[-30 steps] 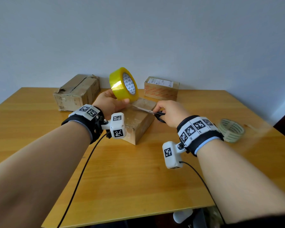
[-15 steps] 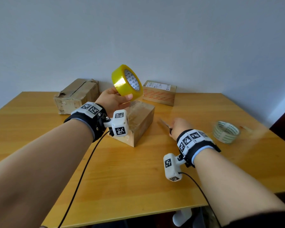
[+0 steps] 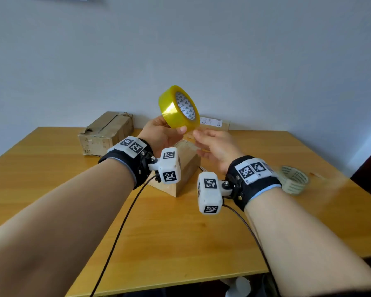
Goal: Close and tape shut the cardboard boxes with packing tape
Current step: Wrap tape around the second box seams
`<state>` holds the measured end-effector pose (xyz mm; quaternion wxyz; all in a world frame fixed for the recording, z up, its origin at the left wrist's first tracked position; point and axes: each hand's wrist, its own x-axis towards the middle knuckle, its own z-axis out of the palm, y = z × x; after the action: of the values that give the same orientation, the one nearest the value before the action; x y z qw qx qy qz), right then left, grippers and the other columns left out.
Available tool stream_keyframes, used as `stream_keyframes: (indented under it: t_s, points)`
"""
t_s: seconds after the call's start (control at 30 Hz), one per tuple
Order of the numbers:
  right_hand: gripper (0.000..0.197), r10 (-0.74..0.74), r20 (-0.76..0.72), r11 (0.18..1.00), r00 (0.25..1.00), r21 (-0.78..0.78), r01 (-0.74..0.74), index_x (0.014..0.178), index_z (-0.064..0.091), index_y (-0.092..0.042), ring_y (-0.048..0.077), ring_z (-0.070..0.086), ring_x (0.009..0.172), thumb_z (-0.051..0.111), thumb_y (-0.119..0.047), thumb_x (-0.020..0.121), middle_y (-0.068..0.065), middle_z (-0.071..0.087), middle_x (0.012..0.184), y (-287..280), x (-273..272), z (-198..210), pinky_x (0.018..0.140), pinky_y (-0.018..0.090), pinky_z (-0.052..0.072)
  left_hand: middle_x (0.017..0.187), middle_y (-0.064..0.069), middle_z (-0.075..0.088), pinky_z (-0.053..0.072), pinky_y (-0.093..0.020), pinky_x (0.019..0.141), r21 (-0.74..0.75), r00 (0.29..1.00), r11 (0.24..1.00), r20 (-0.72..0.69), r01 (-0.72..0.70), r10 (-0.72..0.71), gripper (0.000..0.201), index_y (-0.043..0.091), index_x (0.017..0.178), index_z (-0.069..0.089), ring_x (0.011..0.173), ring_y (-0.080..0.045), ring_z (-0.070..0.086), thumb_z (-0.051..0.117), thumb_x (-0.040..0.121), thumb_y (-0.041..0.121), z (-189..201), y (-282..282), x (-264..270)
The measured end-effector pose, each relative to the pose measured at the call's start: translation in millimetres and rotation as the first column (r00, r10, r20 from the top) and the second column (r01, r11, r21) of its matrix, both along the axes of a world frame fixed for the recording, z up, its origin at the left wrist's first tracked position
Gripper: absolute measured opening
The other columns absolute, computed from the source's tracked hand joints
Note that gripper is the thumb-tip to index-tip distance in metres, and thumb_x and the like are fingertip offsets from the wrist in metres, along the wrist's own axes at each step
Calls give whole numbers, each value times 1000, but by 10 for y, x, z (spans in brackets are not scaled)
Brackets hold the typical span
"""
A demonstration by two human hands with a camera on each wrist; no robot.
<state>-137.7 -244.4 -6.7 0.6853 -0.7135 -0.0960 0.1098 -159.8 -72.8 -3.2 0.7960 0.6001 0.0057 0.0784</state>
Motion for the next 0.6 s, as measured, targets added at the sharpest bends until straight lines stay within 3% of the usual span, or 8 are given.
stream_keyframes:
  t_s: [0.1, 0.2, 0.3, 0.37, 0.43, 0.53, 0.57, 0.6]
  points:
    - [10, -102, 91, 995, 991, 26, 100, 100, 76, -18, 15, 73, 97, 78, -21, 91, 2, 77, 103, 83, -21, 8, 83, 29, 60, 90, -6, 76, 60, -29, 76, 1, 1000, 1000, 21, 16, -16, 24, 9, 100, 68, 87, -20, 73, 64, 86, -10, -3, -27, -42]
    - [3, -154, 179, 988, 972, 8, 155, 90, 76, -18, 7, 73, 79, 76, -16, 92, 0, 77, 90, 105, -39, -19, 66, 16, 57, 102, -12, 73, 58, -36, 89, -14, 1000, 1000, 15, 12, -12, 26, 6, 106, 67, 98, -25, 71, 65, 85, -10, -5, -39, -74]
    - [16, -173, 267, 977, 948, -73, 199, 78, 74, -23, 12, 74, 83, 73, -14, 92, -2, 76, 84, 111, -25, -58, 73, 23, 59, 111, -15, 70, 55, -37, 94, -29, 999, 999, -34, 20, -21, 30, 3, 115, 65, 103, -27, 68, 64, 87, -8, -15, -23, -104]
    - [18, -189, 336, 959, 923, -140, 247, 74, 74, -24, 18, 74, 87, 71, -15, 90, -3, 76, 83, 89, 14, -52, 85, 36, 61, 120, -15, 68, 52, -38, 98, -39, 993, 996, -88, 77, -80, 35, 4, 123, 62, 109, -27, 67, 68, 88, 5, -15, 39, -123]
    - [14, -193, 427, 926, 884, -218, 307, 76, 71, -21, 22, 72, 87, 67, -17, 88, -2, 75, 82, 74, 55, 11, 87, 45, 60, 125, -16, 67, 45, -46, 106, -99, 976, 985, -154, 143, -157, 48, 2, 122, 62, 113, -31, 66, 72, 85, 30, 26, 84, -179]
    - [12, -18, 600, 833, 800, -434, 345, 82, 67, -13, 24, 66, 83, 60, -17, 91, 2, 71, 82, 95, 37, 136, 77, 37, 55, 96, -21, 72, 42, -53, 107, -232, 956, 968, -249, 98, -156, 64, -8, 89, 71, 87, -33, 72, 66, 85, 55, 74, 128, -134]
    - [12, 45, 626, 804, 778, -485, 344, 82, 66, -12, 24, 64, 82, 58, -16, 91, 2, 70, 82, 111, 21, 167, 73, 35, 53, 98, -23, 71, 43, -53, 107, -223, 947, 971, -286, 82, -145, 71, -12, 94, 69, 88, -33, 72, 67, 83, 59, 107, 114, -132]
    - [12, 88, 631, 791, 771, -514, 331, 82, 66, -12, 23, 64, 81, 57, -15, 90, 1, 70, 82, 119, 2, 200, 72, 34, 52, 112, -26, 68, 43, -54, 107, -221, 938, 972, -313, 84, -152, 82, -13, 112, 62, 97, -36, 71, 72, 77, 61, 100, 117, -95]
